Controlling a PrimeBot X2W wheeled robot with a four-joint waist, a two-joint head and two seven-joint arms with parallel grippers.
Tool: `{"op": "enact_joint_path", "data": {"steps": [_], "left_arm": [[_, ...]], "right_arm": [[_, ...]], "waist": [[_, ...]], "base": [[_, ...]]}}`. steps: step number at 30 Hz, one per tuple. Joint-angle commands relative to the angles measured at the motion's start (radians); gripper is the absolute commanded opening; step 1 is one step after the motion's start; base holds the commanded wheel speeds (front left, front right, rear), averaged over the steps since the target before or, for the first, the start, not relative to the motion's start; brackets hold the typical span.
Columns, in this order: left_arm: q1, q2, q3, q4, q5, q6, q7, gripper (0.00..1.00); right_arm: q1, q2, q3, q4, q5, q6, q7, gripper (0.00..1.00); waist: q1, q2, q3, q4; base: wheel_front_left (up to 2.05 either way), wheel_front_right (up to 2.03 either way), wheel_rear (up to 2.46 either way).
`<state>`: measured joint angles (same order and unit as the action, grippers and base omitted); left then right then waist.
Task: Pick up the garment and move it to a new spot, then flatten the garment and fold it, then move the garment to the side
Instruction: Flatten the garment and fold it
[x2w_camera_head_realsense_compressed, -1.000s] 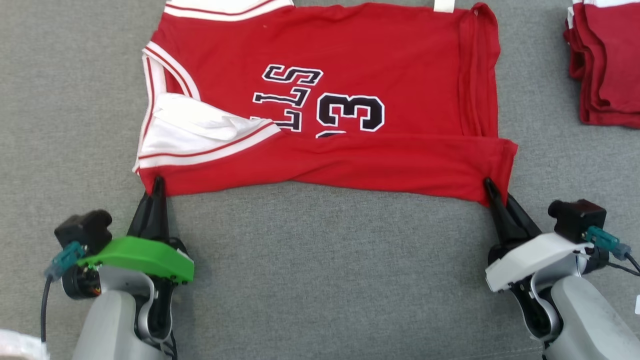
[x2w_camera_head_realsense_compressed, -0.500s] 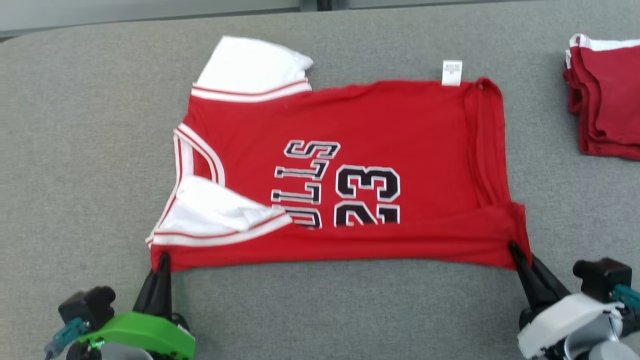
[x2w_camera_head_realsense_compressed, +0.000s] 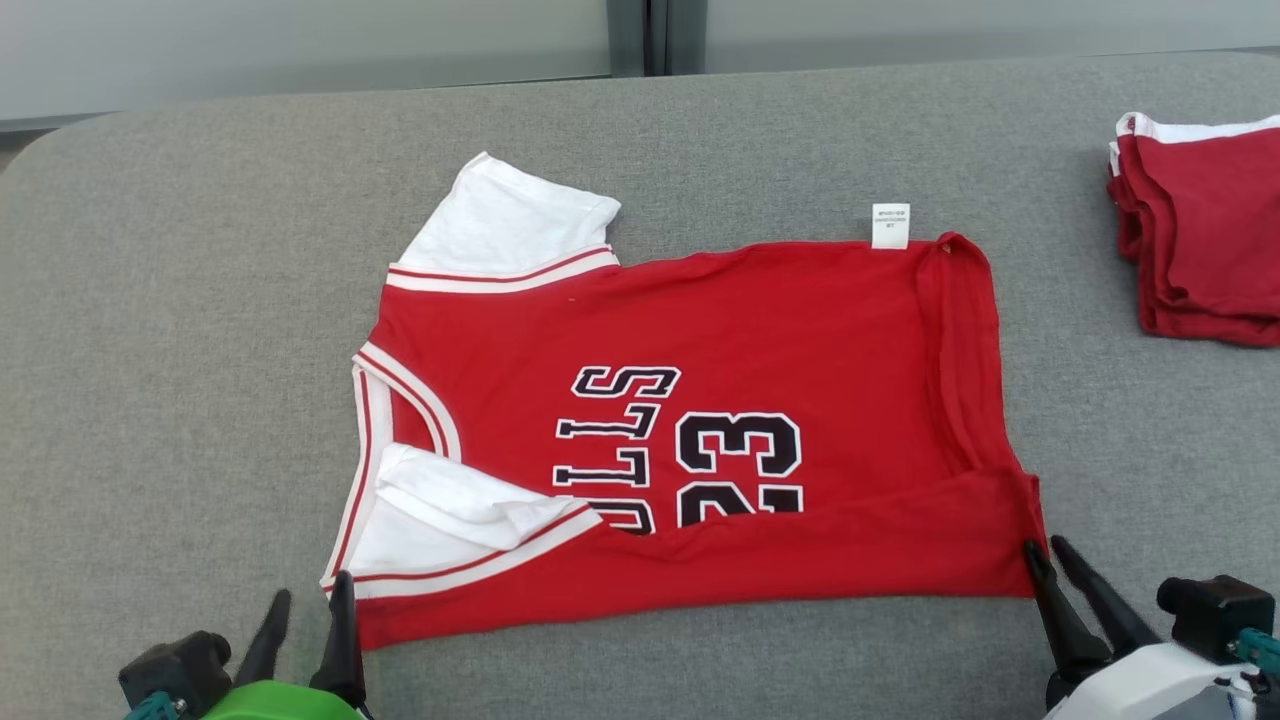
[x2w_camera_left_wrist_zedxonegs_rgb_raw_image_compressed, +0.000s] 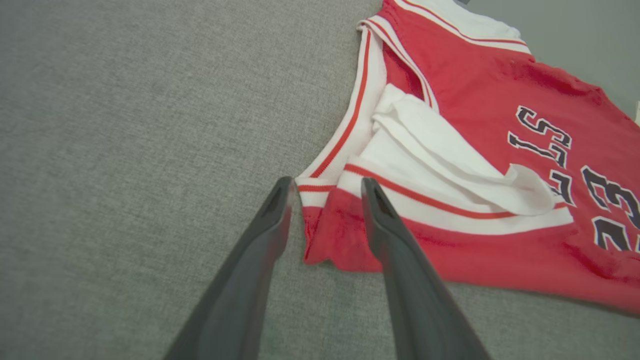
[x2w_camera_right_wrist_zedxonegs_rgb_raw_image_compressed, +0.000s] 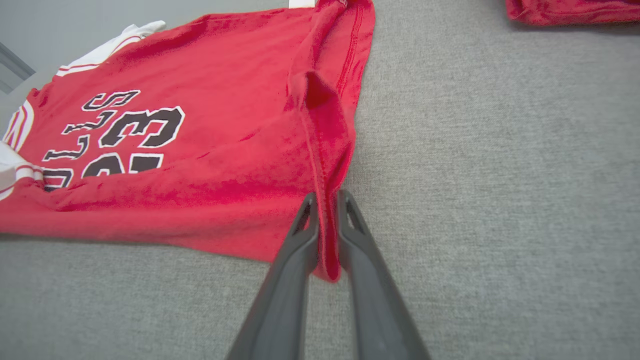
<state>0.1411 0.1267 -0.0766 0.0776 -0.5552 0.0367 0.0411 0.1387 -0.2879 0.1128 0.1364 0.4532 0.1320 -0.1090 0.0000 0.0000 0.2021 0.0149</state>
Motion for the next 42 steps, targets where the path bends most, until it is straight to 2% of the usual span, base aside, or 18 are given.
{"op": "enact_joint_path", "data": {"steps": [1,6,9,16,25,30,35,42], "left_arm": [[-0.025,0.014,0.004,-0.018,0.039,0.017,-0.038,1.0],[-0.064,0.017,-0.002,-0.081,0.147,0.069,-0.171,1.0],[-0.095,0.027,-0.017,-0.125,0.204,0.09,-0.213,1.0],[-0.144,0.053,-0.047,-0.198,0.286,0.123,-0.186,1.0],[-0.17,0.071,-0.049,-0.227,0.304,0.143,-0.155,1.0],[-0.293,0.071,-0.079,-0.197,0.3,0.111,-0.109,1.0],[-0.53,0.063,-0.111,-0.102,0.275,0.051,-0.05,1.0],[-0.829,0.079,-0.128,0.184,0.242,-0.034,0.04,1.0]], "right_arm": [[-0.02,-0.001,-0.011,-0.016,-0.013,-0.002,-0.027,1.0],[-0.053,0.024,-0.049,-0.109,-0.074,-0.002,-0.079,1.0],[-0.083,0.042,-0.076,-0.186,-0.116,-0.002,-0.09,1.0],[-0.113,0.077,-0.112,-0.314,-0.182,-0.002,-0.053,1.0],[-0.106,0.096,-0.13,-0.351,-0.188,-0.002,-0.035,1.0],[-0.142,0.09,-0.132,-0.367,-0.181,-0.002,-0.035,1.0],[-0.186,0.089,-0.128,-0.378,-0.173,-0.002,-0.032,1.0],[-0.248,0.094,-0.094,-0.343,-0.156,-0.002,-0.055,1.0]], "waist": [[0.0,0.0,-0.003,-0.009],[0.0,0.0,-0.005,-0.035],[0.0,0.0,-0.006,-0.05],[0.0,0.0,-0.003,-0.07],[0.0,0.0,0.035,-0.068],[0.0,0.0,0.101,-0.067],[0.0,0.0,0.194,-0.081],[0.0,0.0,0.292,-0.136]], "base": [[0.0,0.0,0.0],[0.0,0.0,0.0],[0.0,0.0,0.0],[0.0,0.0,0.0],[0.0,0.0,0.0],[0.0,0.0,0.0],[0.0,0.0,0.0],[0.0,0.0,0.0]]}}
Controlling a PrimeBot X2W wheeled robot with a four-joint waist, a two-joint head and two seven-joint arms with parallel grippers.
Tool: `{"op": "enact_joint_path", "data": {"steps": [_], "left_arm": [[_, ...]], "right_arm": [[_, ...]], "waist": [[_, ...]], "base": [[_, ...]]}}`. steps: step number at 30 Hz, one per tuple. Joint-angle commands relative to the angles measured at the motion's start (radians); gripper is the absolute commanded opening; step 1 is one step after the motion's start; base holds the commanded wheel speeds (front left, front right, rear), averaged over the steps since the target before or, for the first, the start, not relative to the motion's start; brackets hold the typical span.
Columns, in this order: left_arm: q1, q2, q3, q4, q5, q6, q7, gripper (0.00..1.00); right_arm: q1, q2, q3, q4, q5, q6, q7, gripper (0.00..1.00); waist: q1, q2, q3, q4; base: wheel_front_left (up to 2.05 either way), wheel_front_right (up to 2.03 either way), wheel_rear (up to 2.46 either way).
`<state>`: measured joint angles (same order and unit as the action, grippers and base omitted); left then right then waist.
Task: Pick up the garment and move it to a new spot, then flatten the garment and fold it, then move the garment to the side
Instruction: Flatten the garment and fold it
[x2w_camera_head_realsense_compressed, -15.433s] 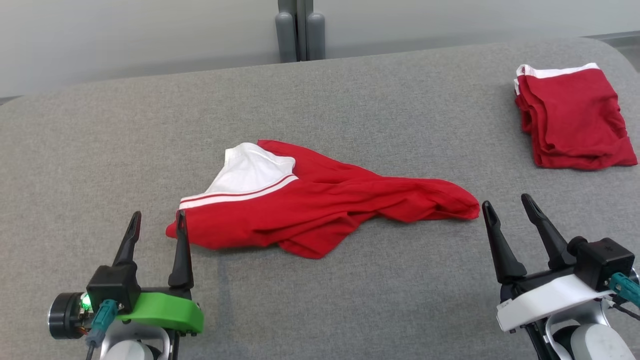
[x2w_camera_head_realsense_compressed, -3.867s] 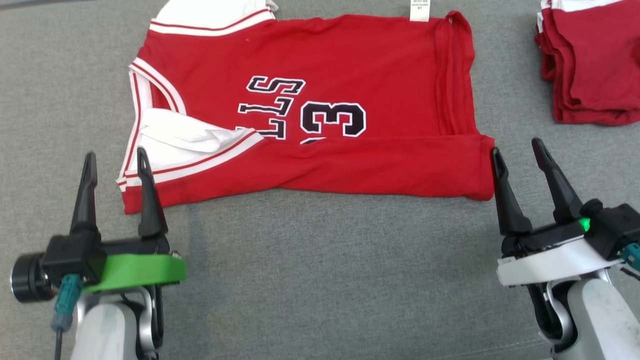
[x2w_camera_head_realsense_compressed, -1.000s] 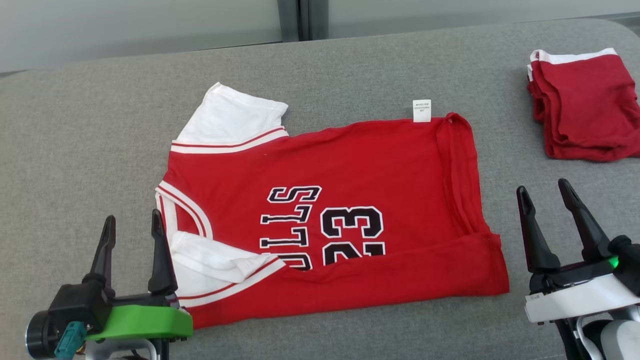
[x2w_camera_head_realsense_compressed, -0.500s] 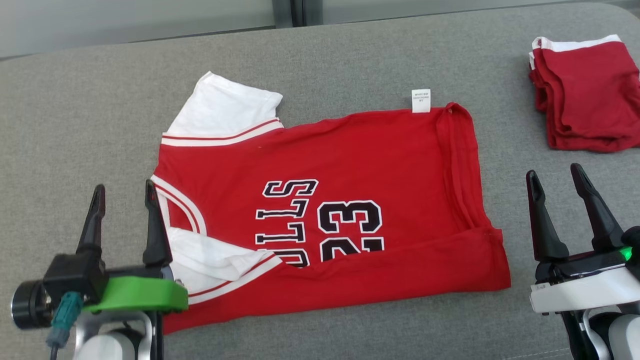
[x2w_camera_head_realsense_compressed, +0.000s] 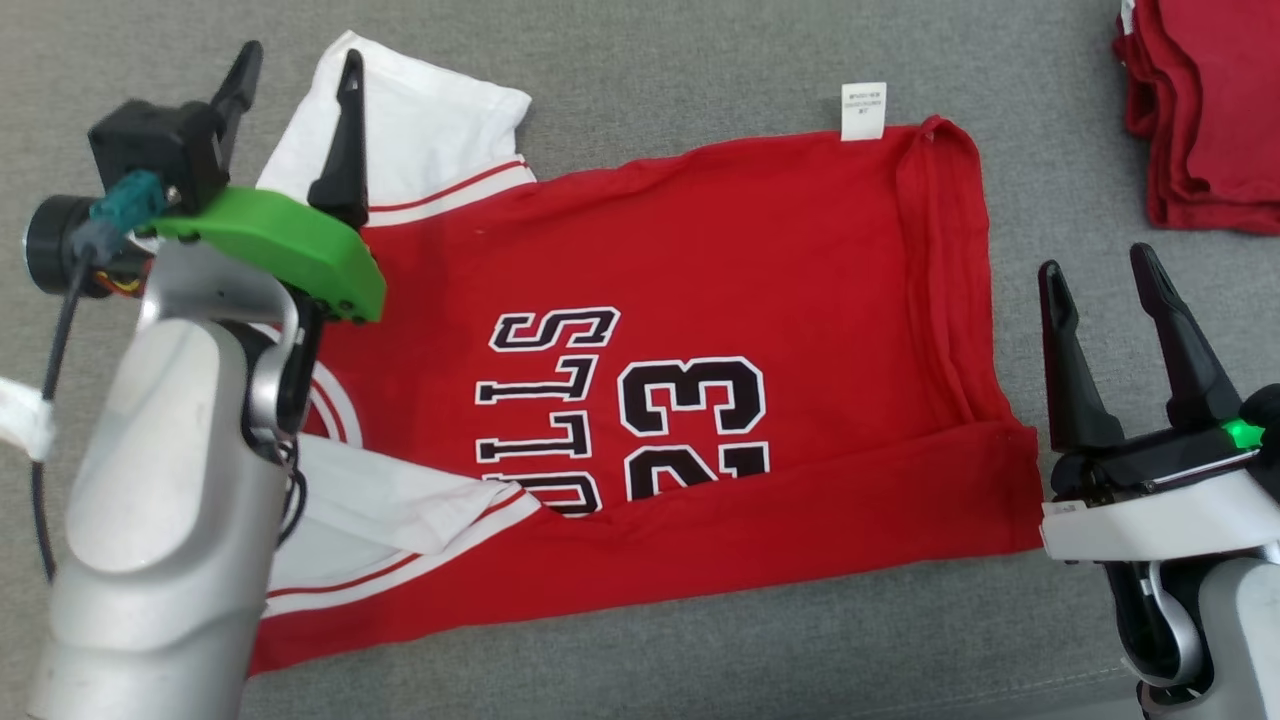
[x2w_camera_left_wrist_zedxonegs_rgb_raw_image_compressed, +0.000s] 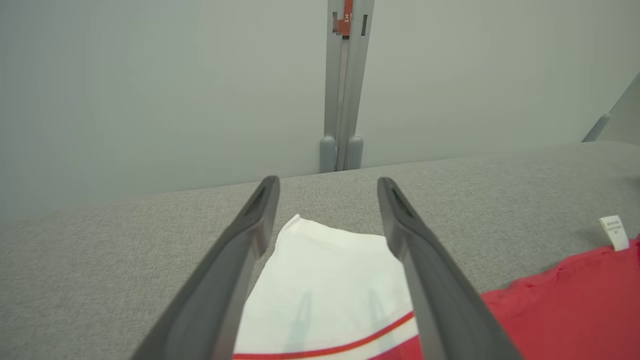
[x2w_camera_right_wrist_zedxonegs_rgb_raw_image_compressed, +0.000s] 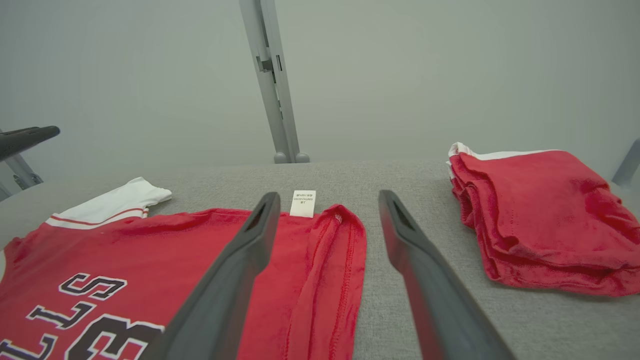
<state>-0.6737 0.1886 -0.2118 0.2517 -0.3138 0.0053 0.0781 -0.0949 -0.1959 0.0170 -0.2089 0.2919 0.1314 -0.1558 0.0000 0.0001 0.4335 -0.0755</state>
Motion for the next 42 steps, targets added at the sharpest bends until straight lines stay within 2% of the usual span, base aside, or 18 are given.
{"op": "enact_joint_path", "data": {"steps": [1,9,18,19,20,21,28,35,42], "left_arm": [[-0.047,0.03,0.011,0.059,-0.005,-0.015,0.013,1.0],[-0.253,0.105,-0.005,0.36,-0.019,-0.099,0.06,1.0],[-0.349,0.13,-0.021,0.6,-0.046,-0.124,0.055,1.0],[-0.348,0.129,-0.024,0.623,-0.049,-0.124,0.055,0.64],[-0.348,0.126,-0.025,0.642,-0.054,-0.125,0.055,0.21],[-0.345,0.122,-0.026,0.663,-0.063,-0.127,0.062,0.0],[-0.377,0.092,-0.063,0.698,-0.078,-0.133,0.008,0.0],[-0.437,0.038,-0.106,0.68,-0.077,-0.136,-0.071,0.0],[-0.458,-0.003,-0.145,0.678,-0.086,-0.136,-0.125,0.0]], "right_arm": [[-0.023,0.003,0.013,0.011,0.009,-0.002,-0.014,1.0],[-0.065,0.009,0.039,0.075,0.039,-0.002,-0.048,1.0],[-0.107,0.001,0.062,0.136,0.06,-0.002,-0.071,1.0],[-0.11,-0.001,0.06,0.147,0.065,-0.002,-0.072,1.0],[-0.117,-0.003,0.058,0.156,0.067,-0.002,-0.071,1.0],[-0.129,-0.008,0.056,0.164,0.069,-0.002,-0.071,1.0],[-0.239,-0.07,0.075,0.238,0.112,-0.002,-0.044,1.0],[-0.405,-0.147,0.167,0.372,0.177,-0.002,0.001,1.0],[-0.536,-0.181,0.249,0.482,0.212,-0.002,0.016,1.0]], "waist": [[0.0,-0.0001,0.069,-0.059],[0.0,-0.0001,0.135,-0.116],[0.0,-0.0001,0.169,-0.141],[0.0,-0.0001,0.169,-0.14],[0.0,-0.0001,0.169,-0.139],[0.0,-0.0001,0.168,-0.136],[0.0,-0.0001,0.168,-0.09],[0.0,-0.0001,0.189,-0.015],[0.0,-0.0001,0.198,0.046]], "base": [[0.0,0.0,0.0],[0.0,0.0,0.0],[0.0,0.0,0.0],[0.0,0.0,0.0],[0.0,0.0,0.0],[0.0,0.0,0.0],[0.0,0.0,0.0],[0.0,0.0,0.0],[0.0,0.0,0.0]]}}
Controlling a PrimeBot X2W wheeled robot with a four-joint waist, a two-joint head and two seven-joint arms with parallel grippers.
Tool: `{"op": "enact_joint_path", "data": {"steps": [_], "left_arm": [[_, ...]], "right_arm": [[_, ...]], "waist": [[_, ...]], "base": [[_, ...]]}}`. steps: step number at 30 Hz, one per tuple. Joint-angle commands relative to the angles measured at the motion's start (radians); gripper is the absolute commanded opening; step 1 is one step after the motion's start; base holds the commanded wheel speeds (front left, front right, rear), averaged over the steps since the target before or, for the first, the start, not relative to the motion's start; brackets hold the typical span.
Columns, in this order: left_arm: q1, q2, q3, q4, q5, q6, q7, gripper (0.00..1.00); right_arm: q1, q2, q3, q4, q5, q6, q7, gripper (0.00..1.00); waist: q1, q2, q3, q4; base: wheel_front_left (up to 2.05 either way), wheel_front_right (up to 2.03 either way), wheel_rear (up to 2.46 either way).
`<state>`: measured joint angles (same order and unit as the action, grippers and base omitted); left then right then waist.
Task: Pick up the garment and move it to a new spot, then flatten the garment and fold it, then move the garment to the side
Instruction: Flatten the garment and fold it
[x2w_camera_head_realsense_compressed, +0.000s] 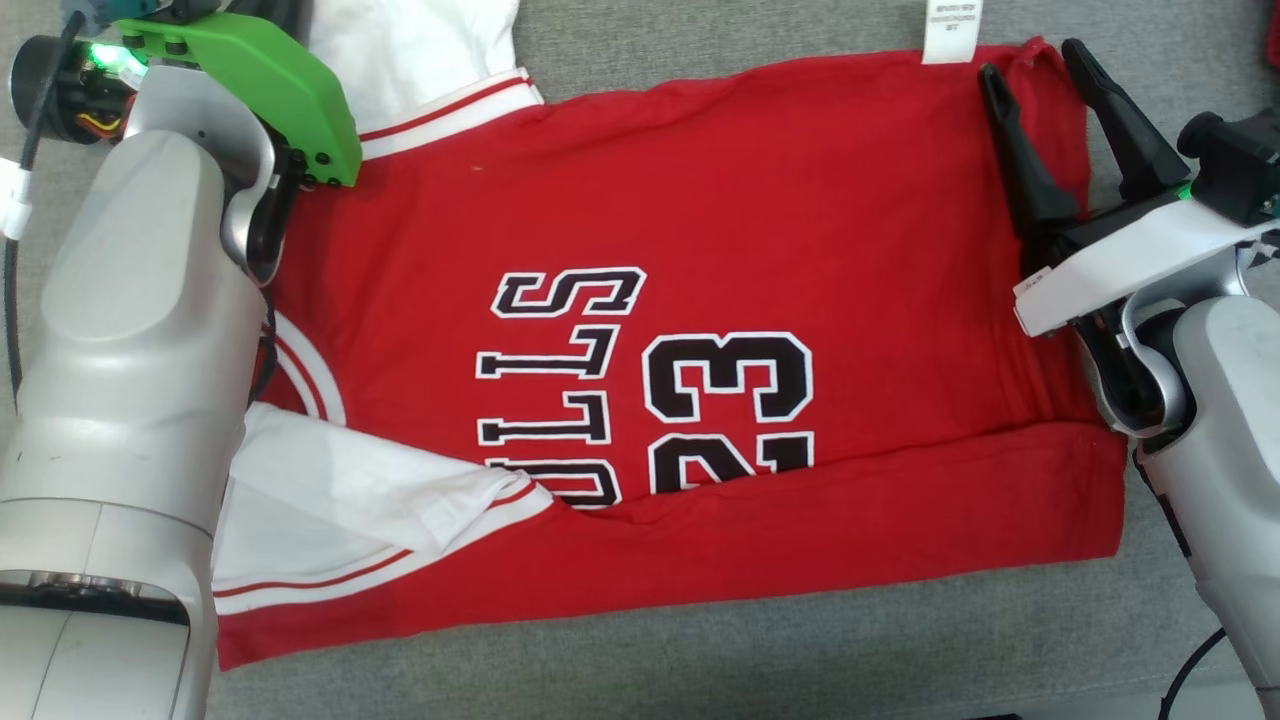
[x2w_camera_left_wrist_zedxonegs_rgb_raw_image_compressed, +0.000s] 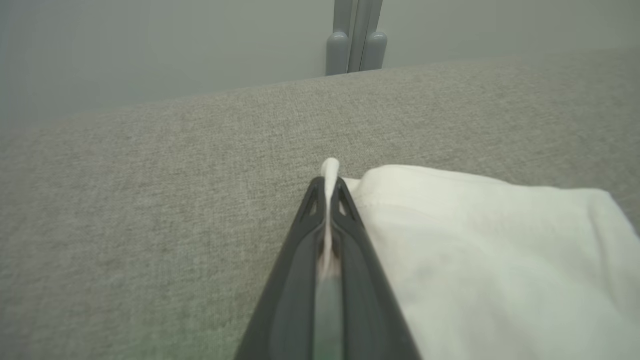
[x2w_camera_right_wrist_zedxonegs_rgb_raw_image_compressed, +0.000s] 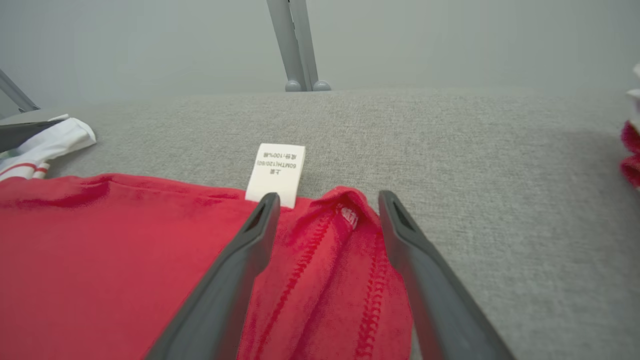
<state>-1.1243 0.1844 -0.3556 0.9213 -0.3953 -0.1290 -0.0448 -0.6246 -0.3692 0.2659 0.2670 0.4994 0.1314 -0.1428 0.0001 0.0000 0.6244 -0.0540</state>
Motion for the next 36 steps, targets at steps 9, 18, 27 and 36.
{"op": "enact_joint_path", "data": {"steps": [9,18,27,36], "left_arm": [[0.003,0.007,-0.026,0.006,-0.043,-0.003,-0.076,0.0],[0.051,0.043,0.004,-0.078,-0.064,0.009,-0.184,0.0],[0.231,0.081,0.053,-0.348,-0.085,0.066,-0.213,0.0],[0.647,0.114,0.102,-0.692,-0.128,0.164,-0.2,0.0]], "right_arm": [[-0.016,-0.037,-0.028,0.069,0.02,-0.002,0.07,0.0],[0.001,-0.062,-0.095,0.012,0.028,-0.002,0.011,0.0],[0.046,-0.066,-0.117,-0.019,0.033,-0.002,-0.039,0.0],[0.215,-0.063,-0.062,-0.042,0.096,-0.002,-0.075,0.0]], "waist": [[-0.0001,0.0,-0.012,0.042],[-0.0001,0.0,-0.07,0.04],[-0.0001,0.0,-0.143,0.04],[-0.0001,0.0,-0.203,0.036]], "base": [[0.0,0.0,0.0],[0.0,0.0,0.0],[0.0,0.0,0.0],[0.0,0.0,0.0]]}}
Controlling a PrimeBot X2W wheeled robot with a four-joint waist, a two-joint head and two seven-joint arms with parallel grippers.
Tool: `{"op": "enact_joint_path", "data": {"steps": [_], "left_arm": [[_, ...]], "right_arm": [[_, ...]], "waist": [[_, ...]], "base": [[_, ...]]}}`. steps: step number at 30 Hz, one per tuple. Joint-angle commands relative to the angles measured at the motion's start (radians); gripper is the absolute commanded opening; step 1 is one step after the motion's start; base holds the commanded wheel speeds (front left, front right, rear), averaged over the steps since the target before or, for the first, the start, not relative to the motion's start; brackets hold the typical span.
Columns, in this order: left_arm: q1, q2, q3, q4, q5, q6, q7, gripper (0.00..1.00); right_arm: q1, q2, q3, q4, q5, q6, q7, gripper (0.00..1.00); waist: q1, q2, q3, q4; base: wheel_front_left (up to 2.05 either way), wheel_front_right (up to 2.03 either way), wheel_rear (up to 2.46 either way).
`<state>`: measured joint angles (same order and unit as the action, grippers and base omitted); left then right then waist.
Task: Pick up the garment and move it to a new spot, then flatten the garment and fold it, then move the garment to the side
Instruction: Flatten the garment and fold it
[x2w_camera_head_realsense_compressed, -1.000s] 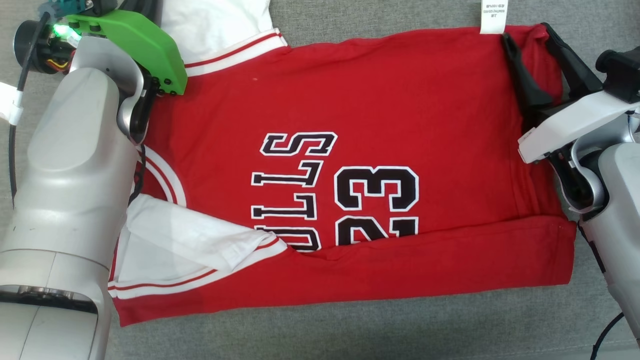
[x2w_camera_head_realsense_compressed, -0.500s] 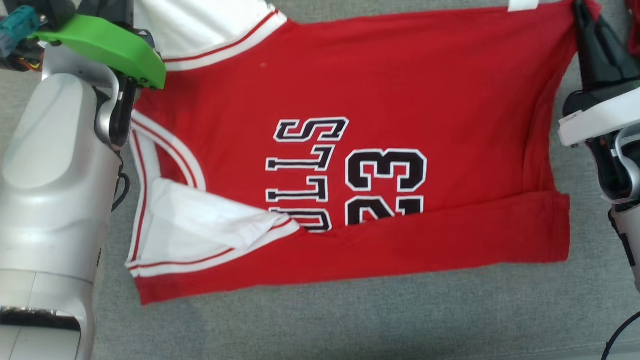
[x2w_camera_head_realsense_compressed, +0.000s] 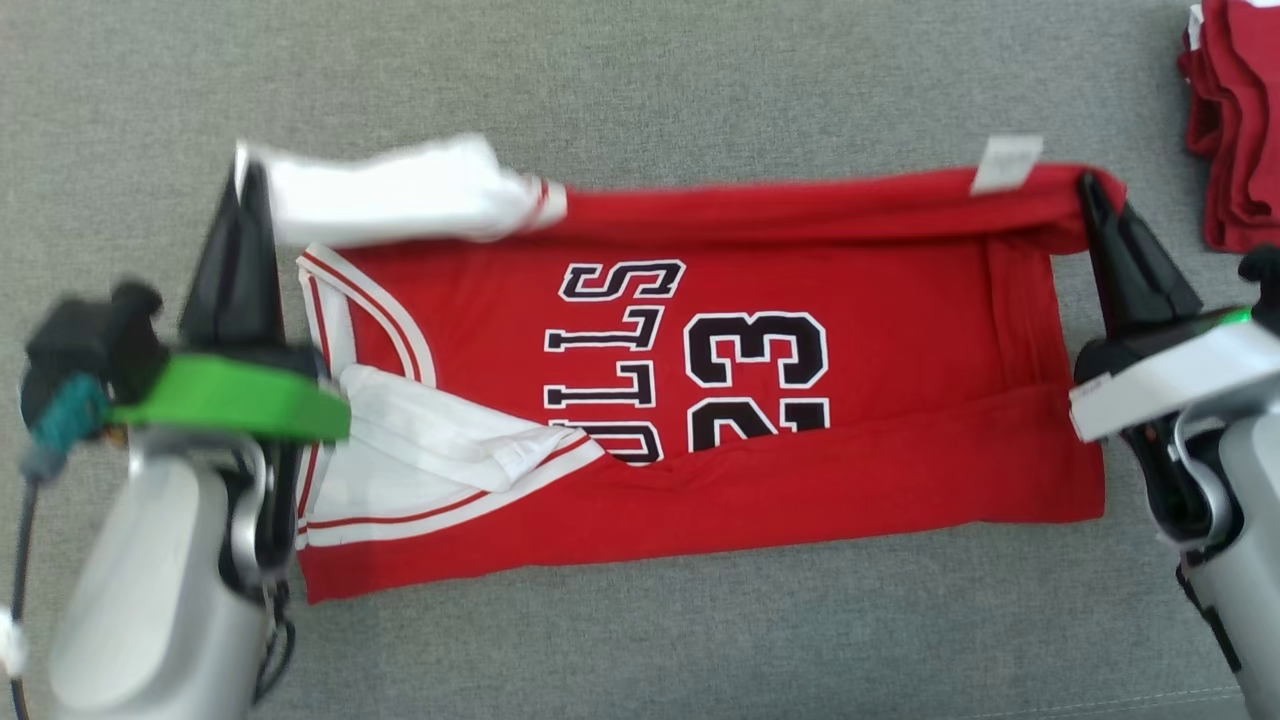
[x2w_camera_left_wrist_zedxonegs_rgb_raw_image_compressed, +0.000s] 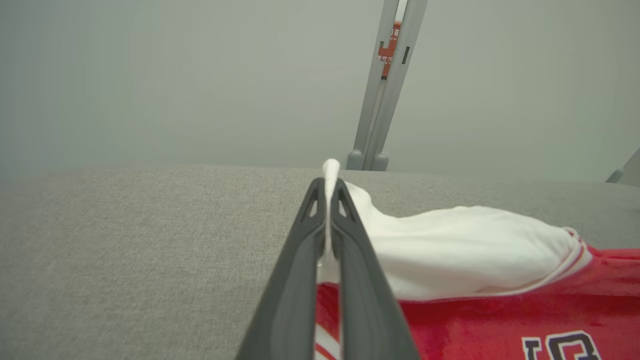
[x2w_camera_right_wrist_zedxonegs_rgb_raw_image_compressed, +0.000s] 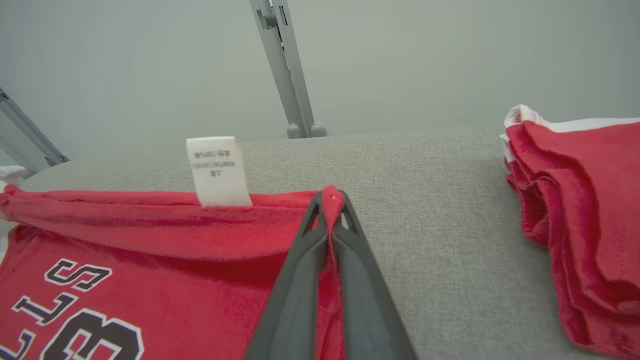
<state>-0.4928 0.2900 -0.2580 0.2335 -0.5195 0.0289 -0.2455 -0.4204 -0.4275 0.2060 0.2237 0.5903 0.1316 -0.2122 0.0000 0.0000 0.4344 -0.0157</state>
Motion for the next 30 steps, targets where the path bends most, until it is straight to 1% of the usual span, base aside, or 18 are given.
{"op": "enact_joint_path", "data": {"steps": [1,6,9,13,20,21,22,23,24,28,30], "left_arm": [[0.057,0.007,0.006,-0.03,-0.014,0.015,0.01,0.0],[0.256,-0.001,0.01,-0.15,-0.062,0.065,0.07,0.0],[0.328,-0.005,0.018,-0.179,-0.091,0.08,0.094,0.0],[0.387,-0.013,0.02,-0.182,-0.119,0.094,0.109,0.0],[0.441,-0.025,0.012,-0.153,-0.143,0.098,0.123,0.0],[0.444,-0.031,0.014,-0.148,-0.15,0.102,0.122,0.8],[0.447,-0.03,0.011,-0.143,-0.144,0.105,0.124,1.0],[0.446,-0.025,0.01,-0.139,-0.131,0.11,0.115,1.0],[0.446,-0.023,0.01,-0.136,-0.124,0.113,0.106,1.0],[0.428,-0.021,0.007,-0.154,-0.072,0.133,0.043,1.0],[0.415,-0.026,0.007,-0.178,-0.035,0.149,0.017,1.0]], "right_arm": [[0.026,-0.001,0.002,0.005,0.017,-0.002,-0.009,0.0],[0.103,0.011,0.014,0.016,0.054,-0.002,-0.024,0.0],[0.144,0.018,0.01,0.023,0.066,-0.002,-0.031,0.0],[0.199,0.027,0.015,0.027,0.07,-0.002,-0.037,0.0],[0.278,0.049,0.0,0.033,0.063,-0.002,-0.046,0.0],[0.286,0.051,-0.003,0.031,0.057,-0.002,-0.048,0.0],[0.293,0.054,-0.005,0.031,0.053,-0.002,-0.048,0.25],[0.297,0.058,-0.009,0.028,0.045,-0.002,-0.048,0.89],[0.298,0.063,-0.014,0.02,0.036,-0.002,-0.049,1.0],[0.313,0.093,-0.056,-0.034,-0.029,-0.002,-0.053,1.0],[0.317,0.113,-0.092,-0.07,-0.063,-0.002,-0.053,1.0]], "waist": [[0.0,0.0,-0.017,-0.003],[0.0,0.0,-0.026,-0.003],[0.0,0.0,-0.03,-0.001],[0.0,0.0,-0.044,-0.001],[0.0,0.0,-0.075,-0.004],[0.0,0.0,-0.078,-0.005],[0.0,0.0,-0.08,-0.006],[0.0,0.0,-0.084,-0.008],[0.0,0.0,-0.086,-0.009],[0.0,0.0,-0.096,-0.011],[0.0,0.0,-0.102,-0.013]], "base": [[0.0,0.0,0.0],[0.0,0.0,0.0],[0.0,0.0,0.0],[0.0,0.0,0.0],[0.0,0.0,0.0],[0.0,0.0,0.0],[0.0,0.0,0.0],[0.0,0.0,0.0],[0.0,0.0,0.0],[0.0,0.0,0.0],[0.0,0.0,0.0]]}}
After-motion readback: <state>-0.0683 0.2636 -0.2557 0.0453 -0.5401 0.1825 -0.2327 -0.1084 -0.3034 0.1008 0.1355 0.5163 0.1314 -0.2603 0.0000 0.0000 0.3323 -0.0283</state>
